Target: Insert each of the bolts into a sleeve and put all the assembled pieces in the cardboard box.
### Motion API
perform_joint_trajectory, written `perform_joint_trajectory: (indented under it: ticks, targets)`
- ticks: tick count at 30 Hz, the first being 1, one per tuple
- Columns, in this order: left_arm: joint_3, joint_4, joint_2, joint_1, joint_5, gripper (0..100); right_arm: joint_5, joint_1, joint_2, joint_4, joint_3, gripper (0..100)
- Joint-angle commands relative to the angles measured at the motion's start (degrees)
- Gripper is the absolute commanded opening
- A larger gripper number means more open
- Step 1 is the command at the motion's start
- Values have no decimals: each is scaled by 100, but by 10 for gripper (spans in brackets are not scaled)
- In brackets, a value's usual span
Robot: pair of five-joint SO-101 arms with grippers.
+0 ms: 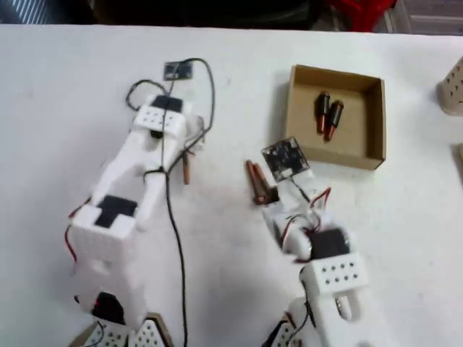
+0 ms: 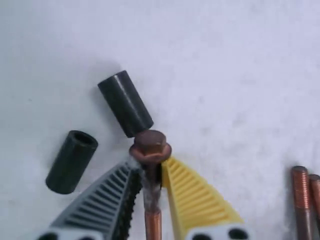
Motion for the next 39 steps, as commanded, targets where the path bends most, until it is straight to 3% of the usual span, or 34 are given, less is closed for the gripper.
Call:
perform_joint_trajectory:
  ticks: [1, 8, 15, 21, 32, 34, 39]
  targets:
    - [501, -554, -831, -92, -273, 21, -695, -488, -435, -1464, 378, 16]
    - [1424, -1310, -1323, -110, -422, 21, -703, -1341, -435, -2985, 879, 16]
    - [1415, -1327, -1349, -453, -396, 23, -712, -1842, -435, -6044, 2180, 16]
    - [1459, -1530, -1349, -664, -431, 23, -1996, -1815, -444, -7081, 2488, 16]
    - [1582, -1714, -1569, -611, -624, 21, -2101, -1719, -286, -7846, 2831, 16]
    - [1996, -1987, -1903, -514, -853, 21, -2101, -1763, -40, -8075, 2822, 16]
    - [3754, -3631, -3187, -303, -1037, 21, -2101, -1754, 1156, -8813, 2470, 16]
